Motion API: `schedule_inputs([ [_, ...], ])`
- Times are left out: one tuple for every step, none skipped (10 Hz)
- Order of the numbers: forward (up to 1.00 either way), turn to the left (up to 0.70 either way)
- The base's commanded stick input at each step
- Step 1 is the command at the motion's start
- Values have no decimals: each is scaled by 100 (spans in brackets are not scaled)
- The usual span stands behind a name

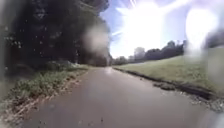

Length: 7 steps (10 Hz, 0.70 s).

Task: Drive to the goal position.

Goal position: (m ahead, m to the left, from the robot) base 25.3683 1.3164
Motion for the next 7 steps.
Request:
schedule_inputs([
  [45,0],
  [45,0],
  [45,0],
  [45,0],
  [45,0],
  [45,0],
  [45,0],
])
